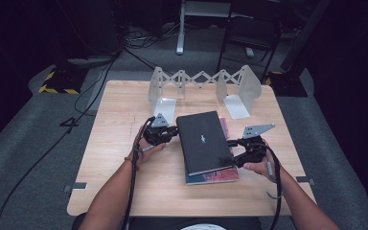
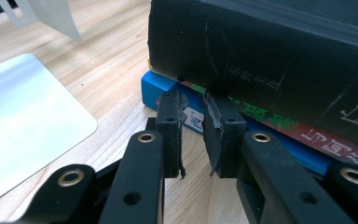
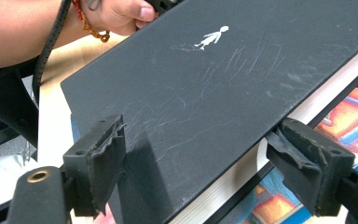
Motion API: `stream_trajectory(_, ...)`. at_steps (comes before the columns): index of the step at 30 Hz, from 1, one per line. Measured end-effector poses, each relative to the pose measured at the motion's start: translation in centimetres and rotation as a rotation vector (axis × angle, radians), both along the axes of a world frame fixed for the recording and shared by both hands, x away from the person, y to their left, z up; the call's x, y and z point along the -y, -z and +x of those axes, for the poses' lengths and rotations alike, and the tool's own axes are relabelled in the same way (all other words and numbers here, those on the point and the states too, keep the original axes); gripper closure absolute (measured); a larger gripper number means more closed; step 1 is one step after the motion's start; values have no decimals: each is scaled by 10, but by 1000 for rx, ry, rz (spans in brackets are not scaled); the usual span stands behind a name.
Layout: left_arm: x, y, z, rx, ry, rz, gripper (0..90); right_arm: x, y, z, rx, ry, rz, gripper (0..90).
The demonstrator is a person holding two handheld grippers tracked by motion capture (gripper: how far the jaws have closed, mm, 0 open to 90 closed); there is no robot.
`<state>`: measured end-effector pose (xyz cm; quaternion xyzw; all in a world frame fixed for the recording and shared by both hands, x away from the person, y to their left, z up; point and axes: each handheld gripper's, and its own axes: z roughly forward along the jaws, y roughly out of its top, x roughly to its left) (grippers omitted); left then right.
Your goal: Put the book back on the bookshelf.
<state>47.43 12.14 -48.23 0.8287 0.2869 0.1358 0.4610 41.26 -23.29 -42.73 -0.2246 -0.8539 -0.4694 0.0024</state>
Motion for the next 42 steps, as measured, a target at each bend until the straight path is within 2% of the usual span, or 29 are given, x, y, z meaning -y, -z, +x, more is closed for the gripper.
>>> stream_trajectory(2,2,2,3,-5,6,2,716,0,0,-1,8,-2,0,205)
stream_trajectory(4,6,3,5,-1,14,21,702,0,0,0,9,-6,5,205)
stream_trajectory(7,5,5,6,-2,16,11,695,0,0,1,11,-12,7,205)
stream_trajectory(11,6,4,3,42,13,24,708,0,0,2,23,-24,11,205)
stream_trajectory(12,5,2,1,47,12,3,725,0,0,0,34,-29,10,205)
stream_trajectory(20,1,-7,-3,74,10,-45,737,-2,-2,-4,81,-49,-3,205)
stream_trajectory(21,-1,-11,-5,79,11,-67,738,-2,-3,-6,101,-55,-8,205)
stream_trajectory(22,-1,-11,-5,79,11,-67,742,-2,-3,-6,101,-55,-8,205)
stream_trajectory(25,-4,-22,-8,102,5,-96,751,-5,-6,-10,153,-53,-24,222)
stream_trajectory(28,-7,-28,-10,121,4,-106,751,-6,-7,-12,176,-41,-14,250)
stream_trajectory(29,-8,-33,-12,134,0,-113,751,-6,-7,-11,181,-38,-12,263)
stream_trajectory(31,-8,-35,-13,136,2,-122,751,-5,-8,-11,176,-34,-4,266)
stream_trajectory(32,-8,-38,-14,144,3,-131,751,-5,-8,-11,176,-34,-4,266)
stream_trajectory(33,-9,-42,-15,146,6,-159,752,-5,-8,-10,180,-29,0,266)
stream_trajectory(37,-10,-51,-17,162,19,-187,767,-5,-10,-9,188,-28,-5,266)
stream_trajectory(39,-12,-54,-17,148,33,-205,767,-6,-11,-9,195,-28,-5,265)
stream_trajectory(42,-14,-54,-17,139,43,-198,767,-6,-11,-9,202,-33,-8,266)
